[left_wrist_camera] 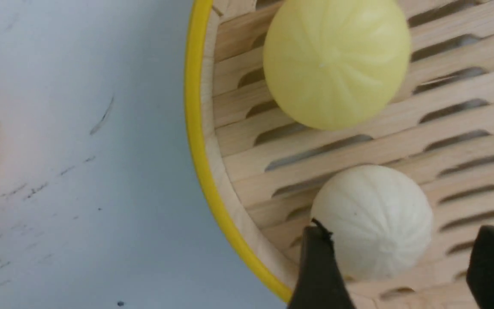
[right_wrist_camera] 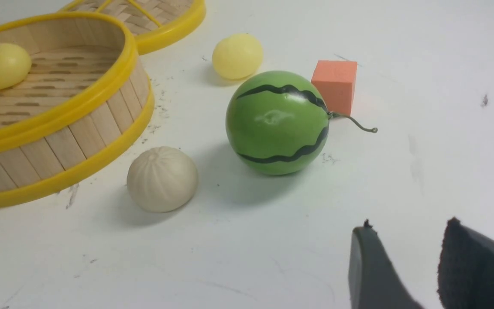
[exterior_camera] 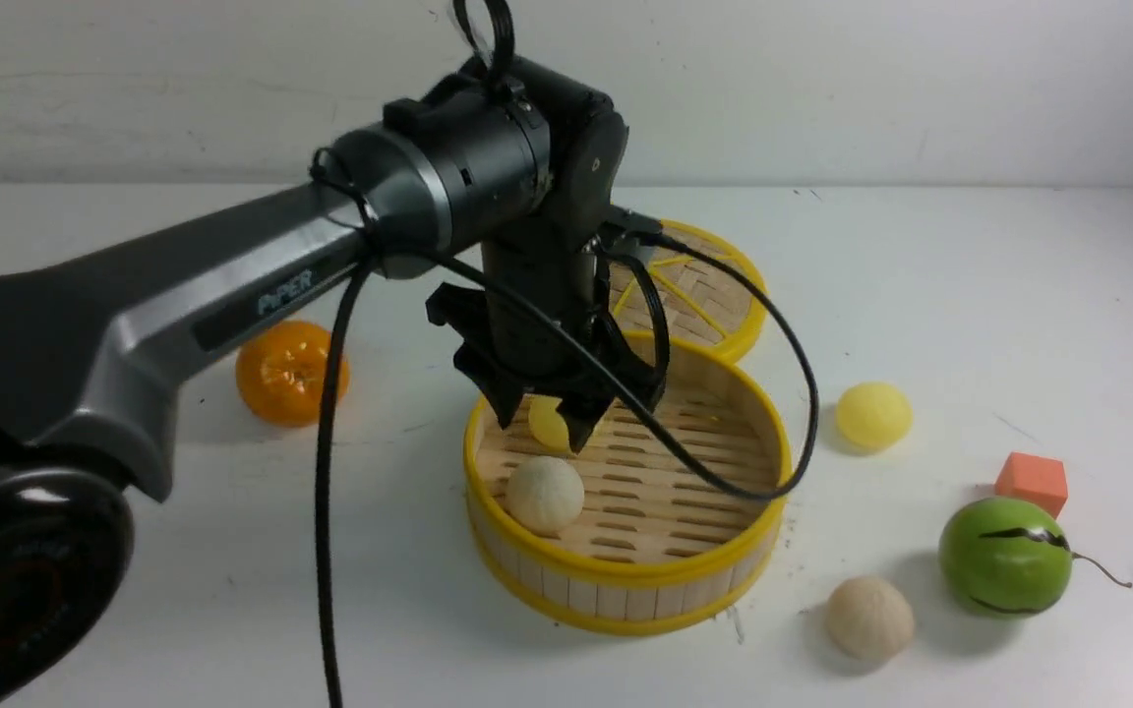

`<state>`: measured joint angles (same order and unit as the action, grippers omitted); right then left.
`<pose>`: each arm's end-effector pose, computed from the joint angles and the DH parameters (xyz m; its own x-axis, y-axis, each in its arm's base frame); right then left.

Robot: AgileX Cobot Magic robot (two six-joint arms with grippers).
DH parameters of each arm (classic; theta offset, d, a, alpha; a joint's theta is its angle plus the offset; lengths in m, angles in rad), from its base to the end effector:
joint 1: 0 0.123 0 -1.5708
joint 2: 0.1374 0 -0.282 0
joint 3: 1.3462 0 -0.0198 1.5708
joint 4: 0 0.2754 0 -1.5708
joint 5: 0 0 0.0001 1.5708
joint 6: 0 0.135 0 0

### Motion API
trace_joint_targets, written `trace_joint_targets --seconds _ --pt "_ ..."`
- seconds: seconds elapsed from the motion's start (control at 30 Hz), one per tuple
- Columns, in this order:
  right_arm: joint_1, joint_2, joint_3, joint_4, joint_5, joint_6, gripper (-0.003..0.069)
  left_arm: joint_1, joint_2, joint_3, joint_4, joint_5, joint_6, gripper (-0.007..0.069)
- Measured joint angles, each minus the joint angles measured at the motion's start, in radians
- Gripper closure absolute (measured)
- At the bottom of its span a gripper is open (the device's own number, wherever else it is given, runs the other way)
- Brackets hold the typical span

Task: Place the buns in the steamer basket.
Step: Use the right arm to grab a steamed stuffed bun

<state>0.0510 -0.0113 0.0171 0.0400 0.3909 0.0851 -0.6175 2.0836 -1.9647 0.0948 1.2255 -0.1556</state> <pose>0.1214 0.0083 0.1594 -0.3096 0.1061 -0.9449 -0.0280 0.9923 0.1206 0.4050 -0.2728 0.2306 -0.8375 0.4444 -0.3179 0.4545 0.8895 0.0459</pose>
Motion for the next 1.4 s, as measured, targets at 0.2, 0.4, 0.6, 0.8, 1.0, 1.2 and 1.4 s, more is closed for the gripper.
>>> trace_joint_targets --seconds 0.2,0.4,0.6,0.8,1.0,1.2,1.4 --pt "0.0 0.0 0.0 0.0 0.0 0.0 0.0418 0.0 -0.268 0.053 -0.085 0.007 -0.035 0.041" --pt "0.0 0.0 0.0 0.0 0.0 0.0 0.0418 0.0 -0.577 0.335 -0.102 -0.029 -0.027 0.0638" --pt "0.0 0.0 0.0 0.0 0.0 0.0 0.0418 0.002 -0.947 0.882 -0.13 -0.424 -0.026 0.0638" --pt "0.0 0.0 0.0 0.0 0.0 0.0 0.0418 0.002 -1.237 1.364 -0.193 -0.878 -0.026 0.0638" --pt "0.0 0.0 0.001 0.0 -0.007 0.0 0.0418 0.002 -1.526 1.703 -0.211 -1.253 -0.026 0.0638" --pt "0.0 0.0 0.011 0.11 -0.139 0.091 0.0418 0.002 -1.711 1.847 -0.211 -1.363 -0.026 0.0638" --pt "0.0 0.0 0.011 0.205 -0.29 0.173 0.0418 0.002 -1.723 1.859 -0.211 -1.368 -0.026 0.0638"
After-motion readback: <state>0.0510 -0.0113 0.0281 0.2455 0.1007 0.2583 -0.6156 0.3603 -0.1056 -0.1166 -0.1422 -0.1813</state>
